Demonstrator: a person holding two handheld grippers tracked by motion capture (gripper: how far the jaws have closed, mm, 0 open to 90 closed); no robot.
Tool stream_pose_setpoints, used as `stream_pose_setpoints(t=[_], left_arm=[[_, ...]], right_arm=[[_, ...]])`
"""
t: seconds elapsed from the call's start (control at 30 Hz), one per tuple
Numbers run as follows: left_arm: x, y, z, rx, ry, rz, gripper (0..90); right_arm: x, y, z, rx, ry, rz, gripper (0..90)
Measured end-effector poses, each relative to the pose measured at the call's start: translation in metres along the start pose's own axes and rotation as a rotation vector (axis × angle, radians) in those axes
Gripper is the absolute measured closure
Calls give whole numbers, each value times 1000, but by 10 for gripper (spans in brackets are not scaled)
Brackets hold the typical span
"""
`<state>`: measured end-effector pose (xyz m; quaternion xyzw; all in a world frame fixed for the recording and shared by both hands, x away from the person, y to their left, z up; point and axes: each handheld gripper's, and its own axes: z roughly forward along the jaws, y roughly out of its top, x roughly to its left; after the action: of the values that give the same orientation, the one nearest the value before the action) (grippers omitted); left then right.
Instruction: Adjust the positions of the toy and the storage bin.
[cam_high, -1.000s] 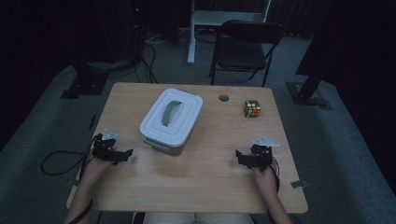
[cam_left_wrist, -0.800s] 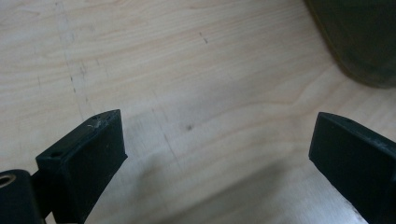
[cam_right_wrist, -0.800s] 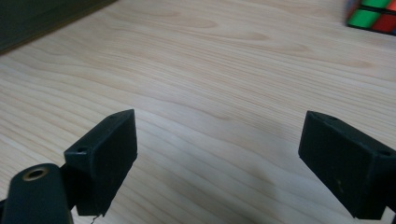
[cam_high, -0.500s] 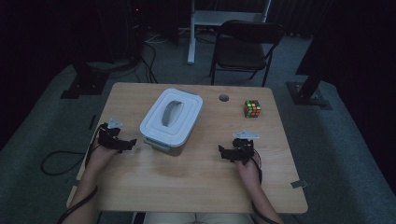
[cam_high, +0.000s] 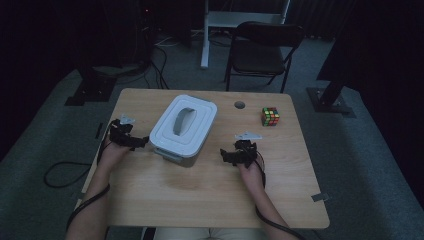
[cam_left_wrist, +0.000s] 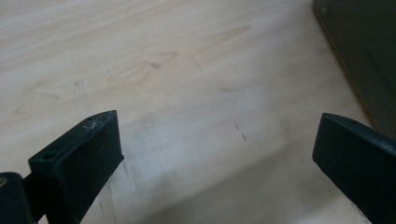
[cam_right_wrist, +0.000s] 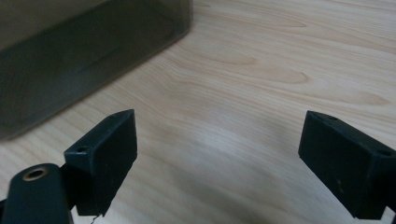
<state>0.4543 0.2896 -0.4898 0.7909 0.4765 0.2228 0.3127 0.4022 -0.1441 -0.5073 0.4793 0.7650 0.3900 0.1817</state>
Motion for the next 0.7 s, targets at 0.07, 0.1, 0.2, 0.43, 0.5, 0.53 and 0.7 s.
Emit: stream_pose_setpoints(t=[0.07, 0.1, 0.2, 0.43, 0.5, 0.53, 0.7], left_arm=[[0, 7, 6, 0, -18, 2, 21], [0, 7, 6, 0, -18, 2, 20], [-4, 15, 15, -4, -33, 15, 20], [-4, 21, 23, -56, -19, 0, 21], [-4, 23, 25, -57, -23, -3, 21], [-5, 24, 26, -59, -27, 4, 21], [-9, 30, 30, -40, -53, 25, 21]], right_arm=[[4, 6, 8, 0, 9, 8, 113], [5, 8, 10, -2, 11, 11, 113], [9, 14, 16, -5, 22, 14, 113], [15, 30, 27, -25, 36, 10, 122], [17, 34, 29, -35, 35, -6, 122], [18, 35, 30, -35, 38, -9, 122], [19, 40, 32, -28, 54, -10, 123]])
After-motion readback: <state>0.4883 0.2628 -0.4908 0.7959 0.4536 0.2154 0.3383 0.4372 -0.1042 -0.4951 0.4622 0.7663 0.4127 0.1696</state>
